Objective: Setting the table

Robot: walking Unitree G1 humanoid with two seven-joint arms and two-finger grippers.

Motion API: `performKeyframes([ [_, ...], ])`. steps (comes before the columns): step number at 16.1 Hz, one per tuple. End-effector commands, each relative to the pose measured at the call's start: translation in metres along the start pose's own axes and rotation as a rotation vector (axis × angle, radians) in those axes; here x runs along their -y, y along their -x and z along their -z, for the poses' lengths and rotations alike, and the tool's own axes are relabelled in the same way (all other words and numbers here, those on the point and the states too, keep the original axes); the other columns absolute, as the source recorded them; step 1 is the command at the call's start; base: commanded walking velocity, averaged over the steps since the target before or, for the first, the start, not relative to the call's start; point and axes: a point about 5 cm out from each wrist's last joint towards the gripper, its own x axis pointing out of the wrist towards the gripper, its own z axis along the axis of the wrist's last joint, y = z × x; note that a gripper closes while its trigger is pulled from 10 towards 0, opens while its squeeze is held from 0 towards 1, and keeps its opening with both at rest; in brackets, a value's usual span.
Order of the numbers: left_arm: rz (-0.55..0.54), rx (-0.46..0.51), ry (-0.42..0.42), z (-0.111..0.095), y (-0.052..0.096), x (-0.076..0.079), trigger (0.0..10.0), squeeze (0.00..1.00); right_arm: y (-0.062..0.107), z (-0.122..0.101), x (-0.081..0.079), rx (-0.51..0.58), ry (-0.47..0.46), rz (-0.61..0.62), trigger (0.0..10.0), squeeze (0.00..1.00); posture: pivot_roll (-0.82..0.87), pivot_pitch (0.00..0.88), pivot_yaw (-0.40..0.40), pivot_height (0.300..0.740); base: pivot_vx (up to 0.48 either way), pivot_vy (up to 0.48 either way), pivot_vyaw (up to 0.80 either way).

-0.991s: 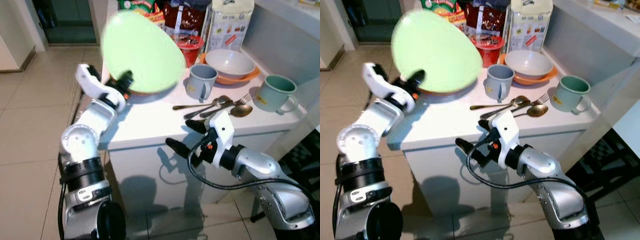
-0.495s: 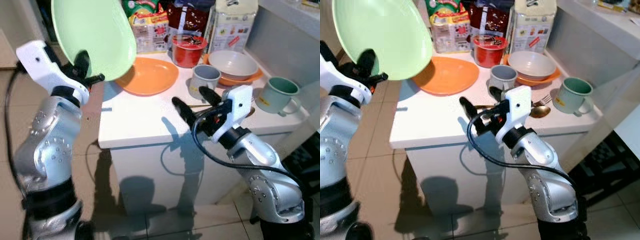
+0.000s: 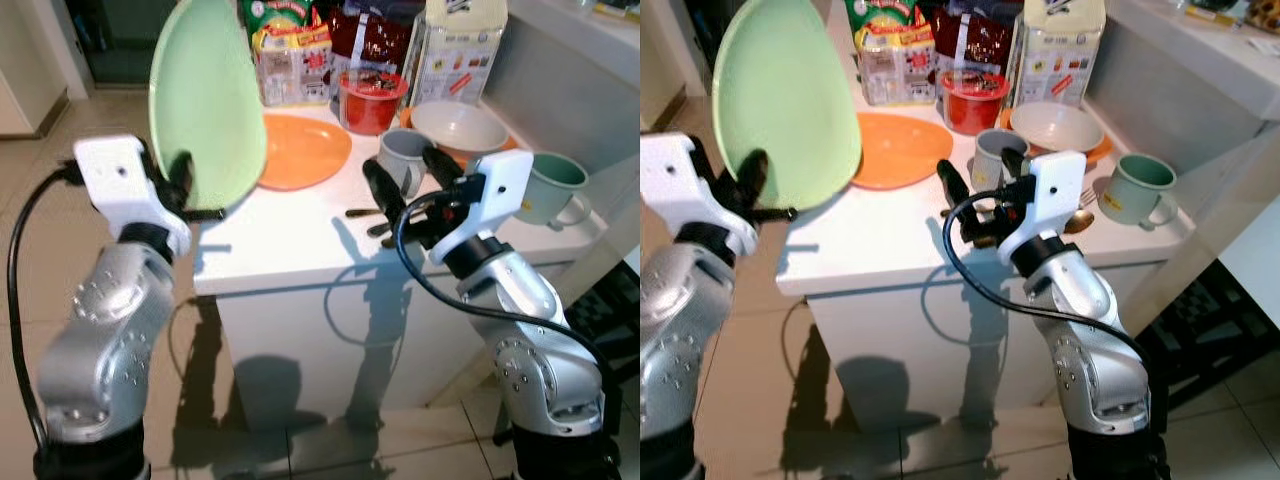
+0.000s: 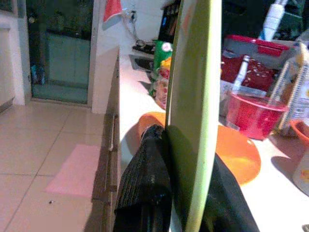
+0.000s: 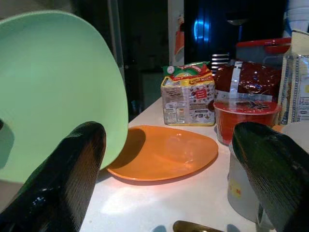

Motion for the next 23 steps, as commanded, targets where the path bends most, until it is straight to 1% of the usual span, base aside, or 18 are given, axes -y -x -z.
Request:
performKeyframes([
  [1,0.049,0.120,-0.019,-0.020,0.004,0.008,10.0,0.00,0.003,-0.006,0.000,0.036,0.010,0.008,10.0,0.00,0.06,0.000,-0.060,0.740,0.000,0.000,0.00],
  [3,0.061,0.144,-0.067,-0.021,0.003,0.010,10.0,0.00,0.002,-0.006,-0.002,0.035,0.000,0.001,10.0,0.00,0.06,0.000,-0.064,0.740,0.000,0.000,0.00],
  [6,0.054,0.155,-0.096,-0.022,0.000,0.015,10.0,0.00,0.002,0.000,-0.002,0.018,-0.013,0.006,10.0,0.00,0.07,0.000,-0.068,0.740,-0.200,0.000,0.00],
  [9,0.077,0.155,-0.089,-0.019,-0.001,0.018,10.0,0.00,0.002,0.002,-0.005,0.010,-0.018,0.009,10.0,0.00,0.06,0.000,-0.053,0.740,-0.288,0.000,0.00],
  [13,0.095,0.139,-0.083,-0.013,-0.004,0.024,10.0,0.00,0.004,0.001,0.002,0.003,0.001,0.033,10.0,0.00,0.05,0.000,-0.052,0.740,-0.271,0.000,0.00],
  [15,0.097,0.136,-0.083,-0.011,-0.005,0.027,10.0,0.00,0.004,0.001,0.004,0.003,-0.004,0.038,10.0,0.00,0.06,0.000,-0.059,0.740,0.000,0.000,0.00],
  [19,0.094,0.118,-0.098,-0.004,-0.008,0.028,10.0,0.00,0.004,0.005,0.002,-0.016,-0.005,0.038,10.0,0.00,0.04,0.000,-0.061,0.740,0.000,0.000,0.00],
  [21,0.107,0.100,-0.122,0.002,-0.009,0.031,10.0,0.00,0.008,0.011,0.006,-0.045,0.008,0.054,10.0,0.00,0.05,0.000,-0.061,0.740,0.000,-0.343,0.00],
  [22,0.120,0.090,-0.146,0.006,-0.009,0.033,10.0,0.00,0.010,0.018,0.013,-0.069,0.025,0.093,10.0,0.00,0.06,0.000,-0.060,0.740,0.000,-0.472,0.00],
  [23,0.121,0.087,-0.155,0.007,-0.010,0.033,10.0,0.00,0.011,0.020,0.015,-0.074,0.036,0.114,10.0,0.00,0.06,0.000,-0.059,0.740,0.000,-0.472,0.00],
])
